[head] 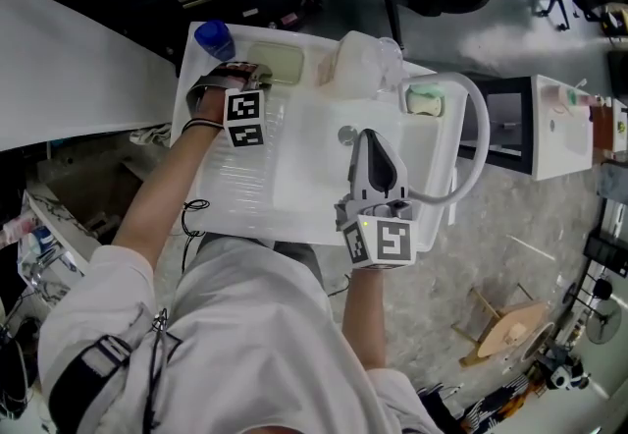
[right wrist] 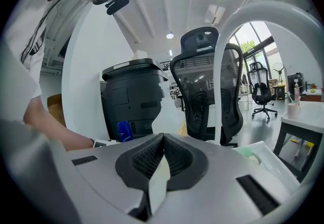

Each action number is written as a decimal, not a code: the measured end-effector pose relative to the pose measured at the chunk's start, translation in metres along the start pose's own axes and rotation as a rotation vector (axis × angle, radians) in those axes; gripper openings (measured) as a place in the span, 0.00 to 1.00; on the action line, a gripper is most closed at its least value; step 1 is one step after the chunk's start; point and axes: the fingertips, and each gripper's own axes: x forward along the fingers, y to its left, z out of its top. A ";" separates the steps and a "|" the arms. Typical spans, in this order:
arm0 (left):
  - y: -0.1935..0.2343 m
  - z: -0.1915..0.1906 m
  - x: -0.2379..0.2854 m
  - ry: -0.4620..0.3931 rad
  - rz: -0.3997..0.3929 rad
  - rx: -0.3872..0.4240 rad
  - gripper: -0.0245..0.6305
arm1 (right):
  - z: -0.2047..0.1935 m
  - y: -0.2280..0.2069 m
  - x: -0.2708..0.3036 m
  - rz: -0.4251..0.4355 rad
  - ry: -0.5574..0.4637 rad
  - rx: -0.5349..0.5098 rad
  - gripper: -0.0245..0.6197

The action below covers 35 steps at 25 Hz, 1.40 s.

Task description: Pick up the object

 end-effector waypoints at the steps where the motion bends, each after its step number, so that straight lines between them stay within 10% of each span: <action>1: -0.001 0.000 0.000 0.000 -0.003 0.000 0.19 | 0.000 0.001 -0.001 0.000 -0.001 0.000 0.05; 17: -0.001 0.023 -0.041 -0.075 0.035 -0.116 0.13 | 0.007 0.011 -0.023 0.007 -0.018 -0.004 0.05; 35: -0.001 0.055 -0.184 -0.345 0.217 -0.495 0.13 | 0.032 0.042 -0.077 0.110 -0.119 0.004 0.05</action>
